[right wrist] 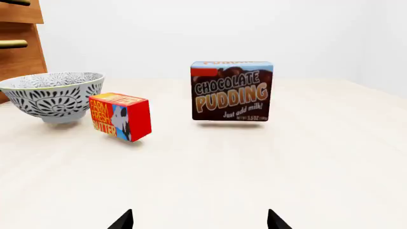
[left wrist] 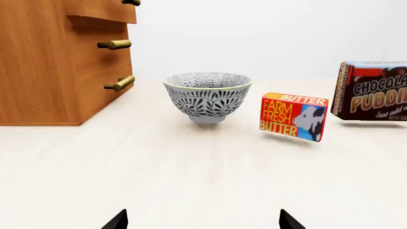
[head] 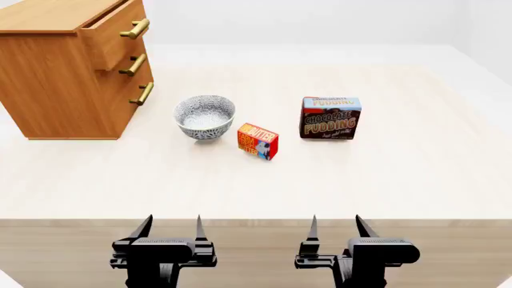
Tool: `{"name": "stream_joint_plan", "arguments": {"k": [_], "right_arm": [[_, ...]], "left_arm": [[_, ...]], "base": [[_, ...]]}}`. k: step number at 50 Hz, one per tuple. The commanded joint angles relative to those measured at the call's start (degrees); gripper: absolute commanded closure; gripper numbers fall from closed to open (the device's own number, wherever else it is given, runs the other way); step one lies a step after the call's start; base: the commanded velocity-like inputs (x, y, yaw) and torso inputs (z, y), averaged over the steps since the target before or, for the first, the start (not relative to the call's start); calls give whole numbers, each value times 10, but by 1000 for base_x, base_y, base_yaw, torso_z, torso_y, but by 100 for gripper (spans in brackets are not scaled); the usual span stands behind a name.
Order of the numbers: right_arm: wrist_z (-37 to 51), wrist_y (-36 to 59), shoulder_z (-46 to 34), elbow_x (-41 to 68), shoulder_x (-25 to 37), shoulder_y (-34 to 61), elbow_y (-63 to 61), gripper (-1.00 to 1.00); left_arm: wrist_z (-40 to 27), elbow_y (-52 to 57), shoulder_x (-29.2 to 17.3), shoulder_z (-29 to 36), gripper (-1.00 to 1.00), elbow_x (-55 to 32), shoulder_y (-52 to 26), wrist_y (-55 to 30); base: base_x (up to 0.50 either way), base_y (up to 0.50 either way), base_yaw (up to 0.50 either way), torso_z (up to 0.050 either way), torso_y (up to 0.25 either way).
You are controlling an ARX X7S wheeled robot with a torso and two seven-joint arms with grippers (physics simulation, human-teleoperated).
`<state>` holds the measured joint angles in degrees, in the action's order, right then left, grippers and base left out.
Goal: Put the butter at the back in the top drawer of the cabinet and close it.
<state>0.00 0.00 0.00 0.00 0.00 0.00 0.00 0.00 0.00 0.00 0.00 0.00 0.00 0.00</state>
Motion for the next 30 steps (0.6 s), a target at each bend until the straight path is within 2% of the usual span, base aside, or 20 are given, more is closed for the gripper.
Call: {"name": "stream_joint_plan", "arguments": {"k": [1, 12, 30], "right_arm": [[11, 0, -11, 9, 9, 1, 2, -100], [34, 1, -35, 23, 26, 12, 20, -100], [56, -1, -57, 33, 40, 21, 33, -100]], "left_arm": [[-10, -2, -9, 10, -100, -9, -2, -1], [-30, -13, -27, 29, -100, -29, -10, -1], [-44, -19, -42, 48, -100, -47, -16, -2]], "base": [[0, 0, 0, 0, 0], [0, 10, 0, 0, 0], [46, 500, 0, 0, 0]]}}
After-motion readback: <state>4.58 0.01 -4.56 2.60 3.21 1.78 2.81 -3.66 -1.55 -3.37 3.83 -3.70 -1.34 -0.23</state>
